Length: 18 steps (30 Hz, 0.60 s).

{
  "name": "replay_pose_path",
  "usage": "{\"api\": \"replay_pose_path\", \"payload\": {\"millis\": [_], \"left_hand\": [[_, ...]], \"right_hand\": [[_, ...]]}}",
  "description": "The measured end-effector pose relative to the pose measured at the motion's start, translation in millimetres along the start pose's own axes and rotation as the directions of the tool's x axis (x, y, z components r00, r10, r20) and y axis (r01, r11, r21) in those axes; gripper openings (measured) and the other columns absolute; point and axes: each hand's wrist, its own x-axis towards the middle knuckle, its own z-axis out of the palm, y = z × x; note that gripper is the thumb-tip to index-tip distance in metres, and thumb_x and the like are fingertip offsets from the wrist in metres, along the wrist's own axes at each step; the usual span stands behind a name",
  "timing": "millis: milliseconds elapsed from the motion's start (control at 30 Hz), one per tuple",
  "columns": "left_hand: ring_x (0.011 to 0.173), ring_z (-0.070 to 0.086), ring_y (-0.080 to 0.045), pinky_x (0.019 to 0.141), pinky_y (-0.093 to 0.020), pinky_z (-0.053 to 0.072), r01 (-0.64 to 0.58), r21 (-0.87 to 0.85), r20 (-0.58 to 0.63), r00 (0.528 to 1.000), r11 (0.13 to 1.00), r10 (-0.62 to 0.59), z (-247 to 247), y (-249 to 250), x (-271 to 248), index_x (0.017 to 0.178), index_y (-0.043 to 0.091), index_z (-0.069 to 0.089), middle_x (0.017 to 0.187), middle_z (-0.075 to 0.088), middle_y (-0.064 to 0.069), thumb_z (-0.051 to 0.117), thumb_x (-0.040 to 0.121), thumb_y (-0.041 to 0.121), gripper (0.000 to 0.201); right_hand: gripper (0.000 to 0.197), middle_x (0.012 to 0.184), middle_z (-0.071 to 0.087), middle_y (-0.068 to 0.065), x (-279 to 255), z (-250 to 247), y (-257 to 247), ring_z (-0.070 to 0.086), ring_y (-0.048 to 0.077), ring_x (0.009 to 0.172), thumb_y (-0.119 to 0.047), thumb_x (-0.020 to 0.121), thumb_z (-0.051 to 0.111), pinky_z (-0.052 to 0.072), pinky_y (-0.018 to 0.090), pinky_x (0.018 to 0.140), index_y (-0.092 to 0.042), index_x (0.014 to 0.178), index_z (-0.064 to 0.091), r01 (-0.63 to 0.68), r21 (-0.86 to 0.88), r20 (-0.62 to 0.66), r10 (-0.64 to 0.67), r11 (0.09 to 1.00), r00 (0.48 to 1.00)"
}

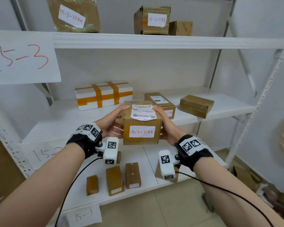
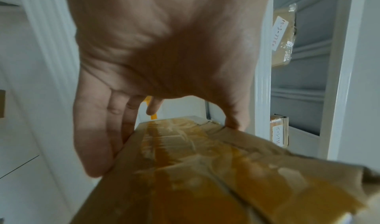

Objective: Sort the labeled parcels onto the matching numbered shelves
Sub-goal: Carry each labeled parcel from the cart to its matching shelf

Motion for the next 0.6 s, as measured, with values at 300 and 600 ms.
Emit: {"api": "replay_pose_path", "payload": {"millis": [300,600], "left_hand": [[0.064,0.070,-0.020,0.080,-0.041,0.061,-0.102,-0.001,-0.210,0.973,0.995,0.100,40,28,37,0.109,0.032,0.056,0.102,0.068,-0.013,0.056,0.082,0.071,0.047],[0.089,0.064,-0.028,0.088,-0.046,0.058,-0.065,-0.023,-0.260,0.964,0.998,0.057,83,42,73,0.115,0.031,0.045,0.104,0.062,-0.012,0.054,0.085,0.070,0.049]], "right_hand": [[0.055,0.117,0.069,0.019,26,-62,-4,0.071,0.037,0.106,-0.068,0.093,0.049,0.062,0.046,0.078,-0.025,0.123,0.065,0.035,0.045,0.149,-0.041,0.998,0.988],[0.050,0.105,0.066,0.012,64,-110,-1,0.066,0.028,0.093,-0.066,0.094,0.049,0.061,0.041,0.078,-0.026,0.120,0.064,0.063,0.115,0.160,-0.081,0.991,0.984]]}}
